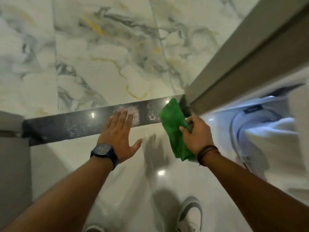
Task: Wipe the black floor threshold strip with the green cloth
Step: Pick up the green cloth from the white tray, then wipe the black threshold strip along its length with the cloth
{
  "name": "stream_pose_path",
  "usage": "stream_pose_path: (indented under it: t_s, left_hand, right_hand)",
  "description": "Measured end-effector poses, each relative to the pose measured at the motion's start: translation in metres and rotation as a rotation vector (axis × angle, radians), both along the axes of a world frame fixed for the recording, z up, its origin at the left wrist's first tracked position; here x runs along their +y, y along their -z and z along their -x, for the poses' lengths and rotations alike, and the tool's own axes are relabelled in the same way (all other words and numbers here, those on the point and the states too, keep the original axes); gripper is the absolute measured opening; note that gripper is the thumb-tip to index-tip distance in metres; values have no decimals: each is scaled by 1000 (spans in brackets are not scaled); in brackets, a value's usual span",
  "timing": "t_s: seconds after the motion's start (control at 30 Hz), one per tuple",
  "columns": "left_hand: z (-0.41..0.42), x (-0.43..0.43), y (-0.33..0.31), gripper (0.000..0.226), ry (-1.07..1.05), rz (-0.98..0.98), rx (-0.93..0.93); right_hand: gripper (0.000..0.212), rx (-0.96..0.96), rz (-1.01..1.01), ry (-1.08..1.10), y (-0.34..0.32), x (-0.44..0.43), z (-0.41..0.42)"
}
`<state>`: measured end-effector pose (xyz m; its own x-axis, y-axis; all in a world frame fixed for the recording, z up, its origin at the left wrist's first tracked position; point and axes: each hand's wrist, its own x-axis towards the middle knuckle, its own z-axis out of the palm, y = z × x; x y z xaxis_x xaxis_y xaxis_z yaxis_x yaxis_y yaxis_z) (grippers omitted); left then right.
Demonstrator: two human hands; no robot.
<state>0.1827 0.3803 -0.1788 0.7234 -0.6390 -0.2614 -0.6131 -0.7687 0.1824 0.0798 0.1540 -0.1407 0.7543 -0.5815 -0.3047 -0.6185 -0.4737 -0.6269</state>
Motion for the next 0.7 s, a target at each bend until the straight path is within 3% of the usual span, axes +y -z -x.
stream_pose_path:
  t_s: [0.2,0.27,0.33,0.43,0.57,0.7]
  left_hand:
    - [-14,61,156,98,-255,-68,22]
    - [-19,74,197,97,-355,-64,-1]
    - [-24,84,227,95,-430,-64,-53]
    - [-34,92,254,97,-550,-80,-108]
    - [-38,88,266,94,-664,-19,-153]
    - [-35,90,265,93,-654,-15,-159]
  right_hand:
    - [19,-73,-149,32,163,5,-56]
    - [16,-93,-32,102,208,-4,-69]
    - [32,-89,240,151,240,-11,-77]
    - [59,-95,472,-45,273,-12,-88]
    - [60,102,678,-368,292,-16,-90]
    - [60,172,670,-499,291,-15,-83]
